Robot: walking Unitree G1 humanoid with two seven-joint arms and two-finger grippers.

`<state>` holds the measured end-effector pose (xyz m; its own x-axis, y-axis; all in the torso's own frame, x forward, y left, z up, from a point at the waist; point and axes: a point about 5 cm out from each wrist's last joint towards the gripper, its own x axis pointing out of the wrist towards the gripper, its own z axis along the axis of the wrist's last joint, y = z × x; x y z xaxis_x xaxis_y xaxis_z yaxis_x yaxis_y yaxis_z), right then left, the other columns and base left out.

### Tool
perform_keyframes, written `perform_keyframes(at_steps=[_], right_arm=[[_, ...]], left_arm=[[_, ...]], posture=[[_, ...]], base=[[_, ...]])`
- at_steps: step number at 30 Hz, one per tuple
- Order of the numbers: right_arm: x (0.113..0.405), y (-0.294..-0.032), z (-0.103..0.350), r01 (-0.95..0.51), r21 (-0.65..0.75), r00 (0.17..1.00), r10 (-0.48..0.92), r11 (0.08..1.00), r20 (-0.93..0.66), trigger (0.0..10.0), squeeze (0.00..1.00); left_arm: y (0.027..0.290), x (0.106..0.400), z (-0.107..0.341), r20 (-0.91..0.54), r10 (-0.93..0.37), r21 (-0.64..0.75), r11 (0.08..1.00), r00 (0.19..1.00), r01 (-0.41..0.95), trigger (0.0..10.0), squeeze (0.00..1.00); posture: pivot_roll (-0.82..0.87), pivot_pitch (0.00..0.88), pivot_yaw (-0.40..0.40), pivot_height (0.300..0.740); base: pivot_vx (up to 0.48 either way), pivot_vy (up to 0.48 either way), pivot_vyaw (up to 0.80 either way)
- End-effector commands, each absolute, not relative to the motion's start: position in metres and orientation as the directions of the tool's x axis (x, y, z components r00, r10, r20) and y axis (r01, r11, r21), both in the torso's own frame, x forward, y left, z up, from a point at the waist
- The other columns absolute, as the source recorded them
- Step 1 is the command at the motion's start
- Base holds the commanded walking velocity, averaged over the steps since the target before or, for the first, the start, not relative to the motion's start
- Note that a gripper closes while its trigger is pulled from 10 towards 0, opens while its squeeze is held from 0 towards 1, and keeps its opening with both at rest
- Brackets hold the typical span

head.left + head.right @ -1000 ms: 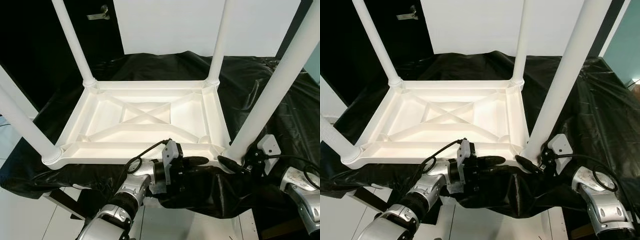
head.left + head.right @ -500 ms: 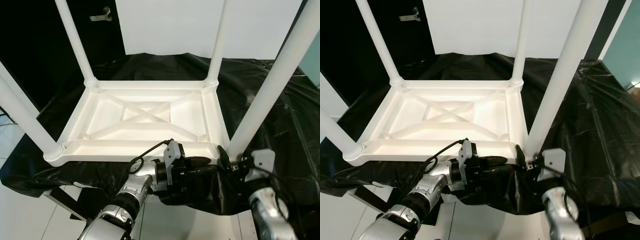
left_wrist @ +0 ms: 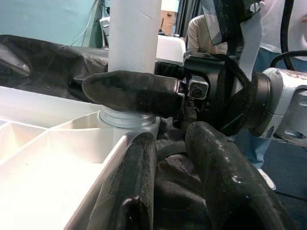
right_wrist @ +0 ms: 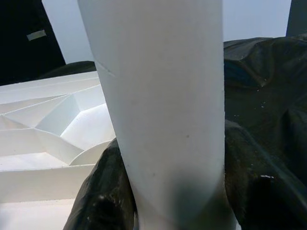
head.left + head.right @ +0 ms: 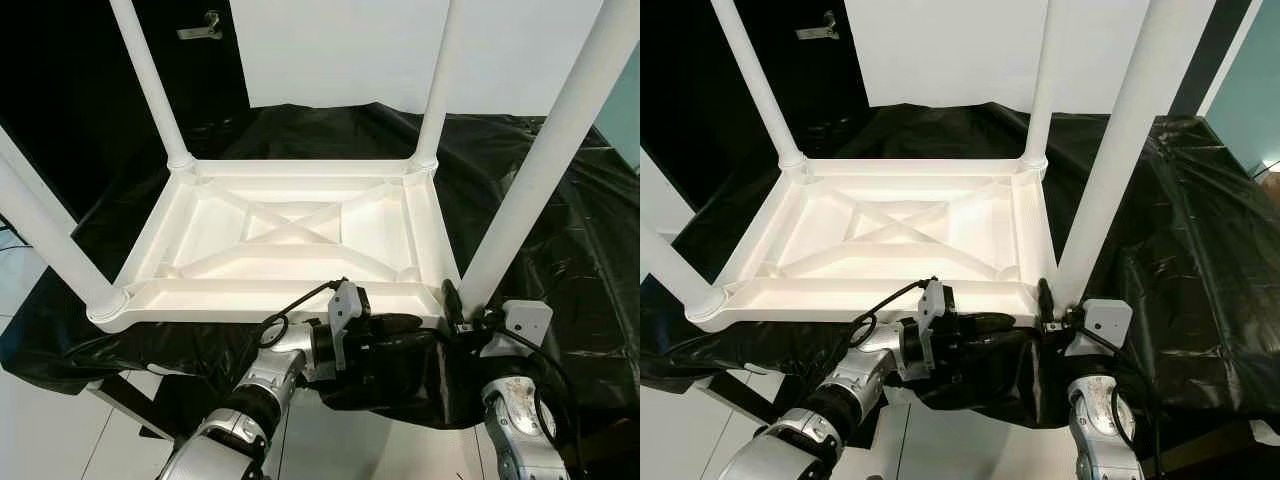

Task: Building children table

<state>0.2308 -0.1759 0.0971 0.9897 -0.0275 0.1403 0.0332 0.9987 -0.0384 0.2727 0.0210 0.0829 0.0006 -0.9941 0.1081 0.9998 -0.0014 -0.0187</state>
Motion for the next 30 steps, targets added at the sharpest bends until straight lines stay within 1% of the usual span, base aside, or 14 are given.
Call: perform_keyframes(at_steps=[1,2,7,8,9,10,16,18,19,20,21,23,24,30], right_arm=[[0.228,-0.185,0.083,0.075,-0.079,0.996,-0.07,0.994,0.057,10.0,0.06],[0.229,-0.185,0.084,0.058,-0.085,0.996,-0.052,0.995,0.066,10.0,1.0],[0.232,-0.183,0.092,-0.103,-0.149,0.991,0.115,0.984,0.075,10.0,1.0],[0.232,-0.183,0.092,-0.103,-0.149,0.991,0.115,0.984,0.075,10.0,1.0],[0.232,-0.183,0.095,-0.146,-0.171,0.984,0.161,0.974,0.074,10.0,0.09],[0.233,-0.184,0.098,-0.193,-0.202,0.974,0.212,0.96,0.076,10.0,0.0],[0.235,-0.188,0.106,-0.262,-0.243,0.954,0.289,0.934,0.083,10.0,0.0],[0.238,-0.193,0.119,-0.429,-0.27,0.889,0.456,0.862,0.042,10.0,0.0],[0.238,-0.196,0.121,-0.491,-0.272,0.86,0.51,0.828,0.002,4.4,0.0],[0.238,-0.198,0.122,-0.525,-0.271,0.842,0.539,0.807,-0.025,4.4,0.0],[0.238,-0.2,0.12,-0.546,-0.273,0.832,0.552,0.792,-0.063,0.7,0.0],[0.238,-0.201,0.118,-0.559,-0.274,0.825,0.558,0.783,-0.088,0.7,0.0],[0.236,-0.202,0.116,-0.585,-0.261,0.809,0.574,0.768,-0.123,0.0,0.0],[0.23,-0.208,0.109,-0.654,-0.209,0.756,0.618,0.727,-0.215,0.0,0.0]], left_arm=[[0.021,0.273,0.083,0.097,-0.995,-0.008,-0.019,-0.018,1.0,10.0,0.0],[0.021,0.272,0.082,0.097,-0.995,-0.009,-0.018,-0.017,1.0,10.0,0.0],[0.02,0.272,0.082,0.099,-0.995,-0.01,-0.014,-0.013,1.0,10.0,0.0],[0.02,0.272,0.082,0.099,-0.995,-0.01,-0.014,-0.013,1.0,10.0,0.0],[0.02,0.272,0.082,0.1,-0.995,-0.01,-0.013,-0.012,1.0,10.0,0.0],[0.02,0.272,0.082,0.1,-0.995,-0.011,-0.013,-0.011,1.0,10.0,0.0],[0.02,0.272,0.081,0.101,-0.995,-0.012,-0.013,-0.012,1.0,10.0,0.0],[0.02,0.271,0.081,0.097,-0.995,-0.013,-0.019,-0.017,1.0,10.0,0.0],[0.02,0.271,0.081,0.096,-0.995,-0.012,-0.021,-0.02,1.0,10.0,0.0],[0.019,0.271,0.08,0.096,-0.995,-0.012,-0.022,-0.021,1.0,10.0,0.0],[0.019,0.271,0.081,0.096,-0.995,-0.012,-0.023,-0.022,1.0,10.0,0.0],[0.019,0.271,0.081,0.096,-0.995,-0.011,-0.023,-0.022,1.0,10.0,0.0],[0.019,0.271,0.08,0.096,-0.995,-0.011,-0.023,-0.022,1.0,10.0,0.0],[0.02,0.27,0.08,0.096,-0.995,-0.013,-0.019,-0.018,1.0,10.0,0.0]], posture=[[-0.14,0.0,0.023,0.74],[-0.14,0.0,0.022,0.74],[-0.14,0.0,0.021,0.74],[-0.14,0.0,0.021,0.74],[-0.14,0.0,0.021,0.74],[-0.14,0.0,0.023,0.74],[-0.15,0.0,0.025,0.74],[-0.15,0.0,0.03,0.74],[-0.15,0.0,0.03,0.74],[-0.15,0.0,0.03,0.74],[-0.15,0.0,0.03,0.74],[-0.15,0.0,0.03,0.74],[-0.15,0.0,0.029,0.74],[-0.14,0.0,0.029,0.74]], base=[[0.0,0.0,0.0],[0.0,0.0,0.0],[0.0,0.0,0.0],[0.0,0.0,0.0],[0.0,0.0,0.0],[0.0,0.0,0.0],[0.0,0.0,0.0],[0.0,0.0,0.0],[0.0,0.0,0.0],[0.0,0.0,0.0],[0.0,0.0,0.0],[0.0,0.0,0.0],[0.0,0.0,0.0],[0.0,0.0,0.0]])
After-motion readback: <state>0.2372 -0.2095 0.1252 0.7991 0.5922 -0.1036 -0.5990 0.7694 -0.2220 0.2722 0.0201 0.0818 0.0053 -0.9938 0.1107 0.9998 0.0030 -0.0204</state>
